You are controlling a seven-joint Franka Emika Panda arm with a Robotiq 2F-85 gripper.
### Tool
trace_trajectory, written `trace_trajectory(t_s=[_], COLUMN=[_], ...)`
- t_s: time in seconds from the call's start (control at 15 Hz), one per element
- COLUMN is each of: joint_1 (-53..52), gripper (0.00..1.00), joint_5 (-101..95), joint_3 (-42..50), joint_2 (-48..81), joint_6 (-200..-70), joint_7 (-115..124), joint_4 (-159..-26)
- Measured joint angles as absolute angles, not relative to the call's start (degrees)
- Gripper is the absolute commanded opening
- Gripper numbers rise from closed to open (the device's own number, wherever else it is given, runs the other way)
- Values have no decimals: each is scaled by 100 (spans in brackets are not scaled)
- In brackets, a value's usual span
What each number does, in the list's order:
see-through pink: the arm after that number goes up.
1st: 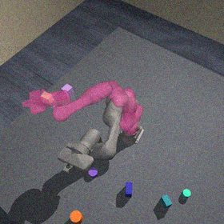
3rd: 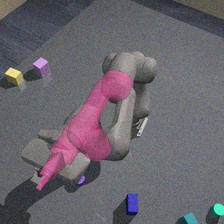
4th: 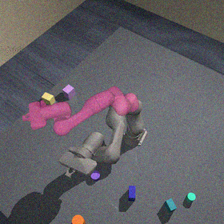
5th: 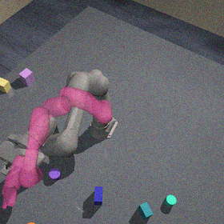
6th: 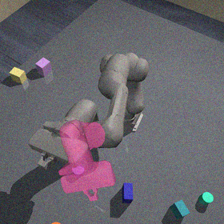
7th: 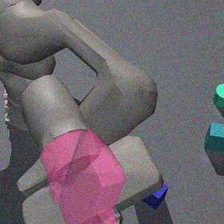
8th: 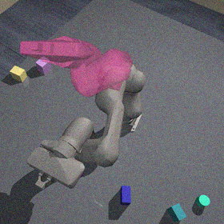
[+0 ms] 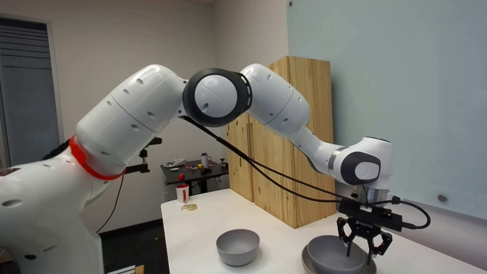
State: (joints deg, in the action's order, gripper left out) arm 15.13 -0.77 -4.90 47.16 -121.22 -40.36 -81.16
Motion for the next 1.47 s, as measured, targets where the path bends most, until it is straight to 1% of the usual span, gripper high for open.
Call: trace_trajectory(t_s=[0.07,0.13,0.2,0.47,0.53,0.6,0.67,0.73,1.07,1.13,1.2,1.27,1.47], joint_1=[1513,1513,1513,1513,1513,1512,1510,1508,1499,1500,1501,1501,1502], gripper=[92,98,100,100,75,75,68,58,20,12,5,1,0], joint_5=[-77,-77,-77,-77,-77,-77,-77,-77,-77,-77,-77,-77,-76], joint_3=[-489,-487,-484,-474,-473,-473,-473,-473,-473,-473,-473,-470,-459], joint_2=[4717,4720,4727,4802,4830,4860,4894,4929,5100,5130,5164,5198,5301], joint_6=[-12171,-12222,-12277,-12514,-12549,-12557,-12556,-12556,-12530,-12529,-12521,-12509,-12421], joint_7=[-4034,-4034,-4032,-4005,-3998,-3994,-3992,-3985,-3950,-3941,-3932,-3920,-3882], joint_4=[-8115,-8115,-8114,-8094,-8079,-8058,-8026,-7993,-7847,-7832,-7809,-7783,-7676])
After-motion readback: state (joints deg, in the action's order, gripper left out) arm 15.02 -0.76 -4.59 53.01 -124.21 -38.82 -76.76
